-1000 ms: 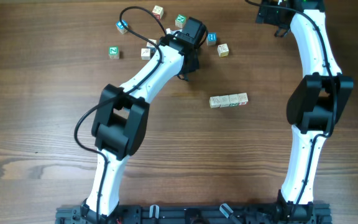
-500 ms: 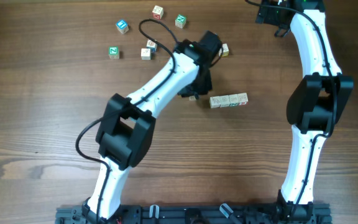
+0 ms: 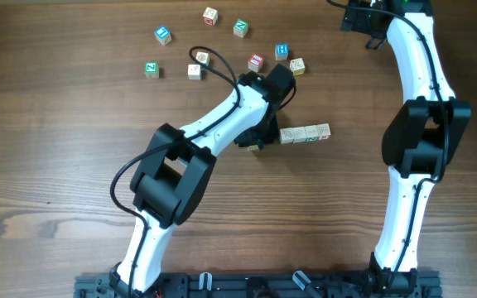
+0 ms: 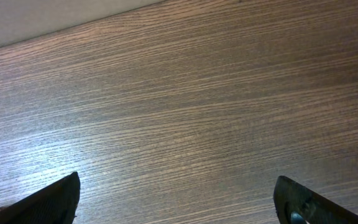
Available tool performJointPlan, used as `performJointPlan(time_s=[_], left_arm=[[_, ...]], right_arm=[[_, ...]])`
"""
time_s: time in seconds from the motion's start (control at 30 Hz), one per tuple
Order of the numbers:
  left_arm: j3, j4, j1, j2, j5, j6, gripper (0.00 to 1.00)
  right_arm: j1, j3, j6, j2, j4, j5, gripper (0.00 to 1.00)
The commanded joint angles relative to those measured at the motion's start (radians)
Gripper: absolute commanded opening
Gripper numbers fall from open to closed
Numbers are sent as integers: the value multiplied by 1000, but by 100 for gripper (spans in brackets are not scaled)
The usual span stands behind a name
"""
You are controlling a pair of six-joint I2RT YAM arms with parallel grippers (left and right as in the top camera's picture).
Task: Form a horizontal line
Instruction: 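Carry the yellow K block to the left end of the row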
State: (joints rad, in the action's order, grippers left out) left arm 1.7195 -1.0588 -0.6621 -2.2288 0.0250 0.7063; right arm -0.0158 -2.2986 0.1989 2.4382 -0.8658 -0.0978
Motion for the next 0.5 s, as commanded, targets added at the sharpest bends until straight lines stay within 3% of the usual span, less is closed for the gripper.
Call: performJointPlan(time_s=[0.0,0.47], left_arm=[[-33,31,-3,26,25,35,37],[-33,46,-2,26,28,35,38]], right_arm=[[5,-3,-13,-7,2,2,100],[5,-3,-13,-7,2,2,100]])
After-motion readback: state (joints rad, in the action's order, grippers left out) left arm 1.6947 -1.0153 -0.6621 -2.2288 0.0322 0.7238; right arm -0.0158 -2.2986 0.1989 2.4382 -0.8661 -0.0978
